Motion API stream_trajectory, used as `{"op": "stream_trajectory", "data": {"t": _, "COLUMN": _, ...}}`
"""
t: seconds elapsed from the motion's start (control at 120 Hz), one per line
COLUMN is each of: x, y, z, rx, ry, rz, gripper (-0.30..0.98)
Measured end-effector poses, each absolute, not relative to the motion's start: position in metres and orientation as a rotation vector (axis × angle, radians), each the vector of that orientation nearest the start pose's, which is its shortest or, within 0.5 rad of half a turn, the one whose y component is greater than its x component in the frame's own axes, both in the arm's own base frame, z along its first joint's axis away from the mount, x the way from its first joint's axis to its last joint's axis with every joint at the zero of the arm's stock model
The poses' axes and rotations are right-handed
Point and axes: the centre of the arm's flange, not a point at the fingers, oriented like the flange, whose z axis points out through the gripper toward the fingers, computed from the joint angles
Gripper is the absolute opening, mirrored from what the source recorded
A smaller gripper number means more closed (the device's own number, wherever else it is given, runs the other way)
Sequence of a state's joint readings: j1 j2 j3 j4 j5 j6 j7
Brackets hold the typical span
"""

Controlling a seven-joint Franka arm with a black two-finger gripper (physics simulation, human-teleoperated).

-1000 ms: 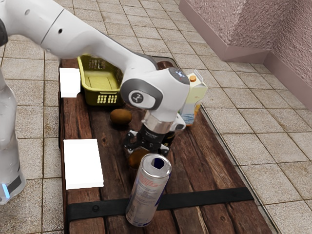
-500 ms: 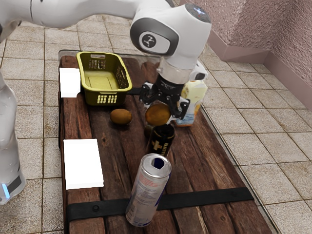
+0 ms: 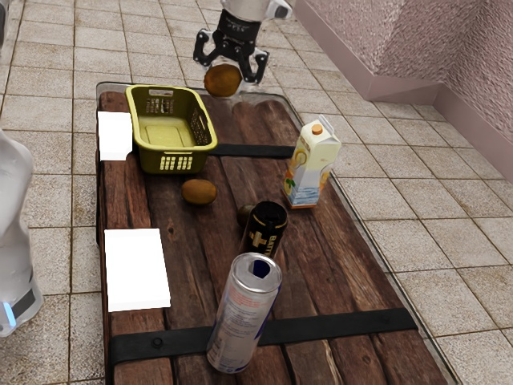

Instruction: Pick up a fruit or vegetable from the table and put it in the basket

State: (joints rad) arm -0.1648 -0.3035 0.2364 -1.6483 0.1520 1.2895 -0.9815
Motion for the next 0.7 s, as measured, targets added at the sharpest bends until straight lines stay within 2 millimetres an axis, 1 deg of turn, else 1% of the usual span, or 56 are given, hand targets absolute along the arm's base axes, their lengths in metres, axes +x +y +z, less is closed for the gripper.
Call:
{"op": "stream_trajectory", "data": {"t": 0.033, "x": 0.414, "y": 0.081, "z": 0.714, "rx": -2.621, "ry": -1.551, "rz": 0.037, "gripper": 0.27}}
{"op": "stream_trajectory", "data": {"t": 0.1, "x": 0.398, "y": 0.106, "z": 0.719, "rx": -2.633, "ry": -1.542, "rz": 0.042, "gripper": 0.28}}
{"op": "stream_trajectory", "data": {"t": 0.183, "x": 0.386, "y": 0.140, "z": 0.713, "rx": -2.634, "ry": -1.533, "rz": 0.081, "gripper": 0.28}}
{"op": "stream_trajectory", "data": {"t": 0.225, "x": 0.382, "y": 0.156, "z": 0.706, "rx": -2.636, "ry": -1.526, "rz": 0.111, "gripper": 0.27}}
{"op": "stream_trajectory", "data": {"t": 0.283, "x": 0.378, "y": 0.173, "z": 0.694, "rx": -2.645, "ry": -1.505, "rz": 0.150, "gripper": 0.27}}
{"op": "stream_trajectory", "data": {"t": 0.392, "x": 0.373, "y": 0.202, "z": 0.662, "rx": -2.667, "ry": -1.463, "rz": 0.236, "gripper": 0.26}}
{"op": "stream_trajectory", "data": {"t": 0.458, "x": 0.370, "y": 0.215, "z": 0.646, "rx": -2.687, "ry": -1.435, "rz": 0.275, "gripper": 0.26}}
{"op": "stream_trajectory", "data": {"t": 0.567, "x": 0.366, "y": 0.232, "z": 0.630, "rx": -2.714, "ry": -1.386, "rz": 0.299, "gripper": 0.27}}
{"op": "stream_trajectory", "data": {"t": 0.7, "x": 0.368, "y": 0.249, "z": 0.601, "rx": -2.747, "ry": -1.314, "rz": 0.318, "gripper": 0.27}}
